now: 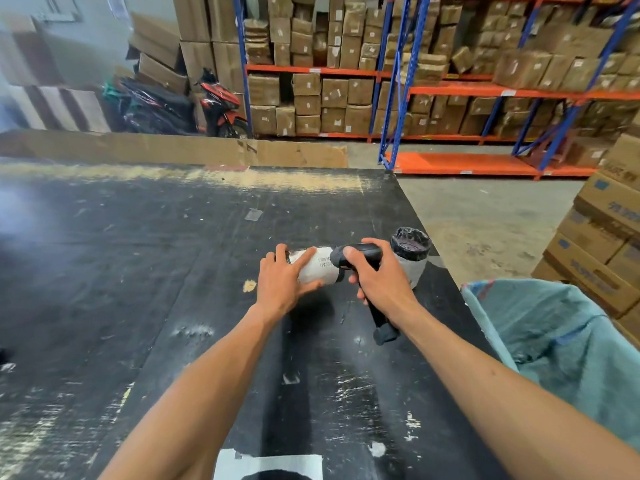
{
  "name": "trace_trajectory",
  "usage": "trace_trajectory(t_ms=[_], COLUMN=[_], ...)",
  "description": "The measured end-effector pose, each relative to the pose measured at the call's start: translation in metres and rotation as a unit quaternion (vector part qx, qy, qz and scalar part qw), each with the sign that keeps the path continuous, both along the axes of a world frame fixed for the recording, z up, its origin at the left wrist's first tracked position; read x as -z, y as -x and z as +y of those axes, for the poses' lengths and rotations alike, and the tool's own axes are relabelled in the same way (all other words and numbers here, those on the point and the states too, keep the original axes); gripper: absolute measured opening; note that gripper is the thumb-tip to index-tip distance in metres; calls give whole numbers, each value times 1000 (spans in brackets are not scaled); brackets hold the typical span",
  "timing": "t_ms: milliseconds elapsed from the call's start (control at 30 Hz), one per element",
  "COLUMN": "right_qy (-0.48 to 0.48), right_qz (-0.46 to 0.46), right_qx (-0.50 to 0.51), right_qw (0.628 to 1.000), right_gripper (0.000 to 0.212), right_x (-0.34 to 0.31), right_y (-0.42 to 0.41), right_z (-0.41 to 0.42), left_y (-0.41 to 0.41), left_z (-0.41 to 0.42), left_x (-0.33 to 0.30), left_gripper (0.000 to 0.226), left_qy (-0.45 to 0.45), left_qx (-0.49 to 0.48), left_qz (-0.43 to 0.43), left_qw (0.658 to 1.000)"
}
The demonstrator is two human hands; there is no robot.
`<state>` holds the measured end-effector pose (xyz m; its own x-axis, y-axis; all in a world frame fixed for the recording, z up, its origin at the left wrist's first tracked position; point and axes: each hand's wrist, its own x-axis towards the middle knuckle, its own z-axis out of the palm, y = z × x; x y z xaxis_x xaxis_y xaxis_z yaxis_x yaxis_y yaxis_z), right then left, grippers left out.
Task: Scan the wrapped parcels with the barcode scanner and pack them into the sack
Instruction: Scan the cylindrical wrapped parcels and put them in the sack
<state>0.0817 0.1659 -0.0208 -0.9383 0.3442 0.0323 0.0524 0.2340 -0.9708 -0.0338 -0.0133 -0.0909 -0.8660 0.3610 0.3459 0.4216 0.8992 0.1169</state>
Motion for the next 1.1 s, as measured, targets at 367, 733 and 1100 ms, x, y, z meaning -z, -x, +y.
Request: trace_trajectory(t_ms=[367, 733, 1100], right_qy=[-16, -32, 25], right_qz=[7, 1, 23], right_qx=[-1, 13, 70], right_qw=[1000, 999, 997], right_gripper=[49, 50, 49], right_x=[-4, 1, 16], right_y=[-15, -21, -26], right_z=[12, 20, 58], left_y=[-3, -4, -35], left_z=[13, 22, 54], left_x=[-2, 2, 0], left_gripper=[73, 75, 82], left_qy=[10, 5, -102], left_qx=[6, 4, 34], left_qz=[20, 5, -34], left_qw=[1000, 1000, 994])
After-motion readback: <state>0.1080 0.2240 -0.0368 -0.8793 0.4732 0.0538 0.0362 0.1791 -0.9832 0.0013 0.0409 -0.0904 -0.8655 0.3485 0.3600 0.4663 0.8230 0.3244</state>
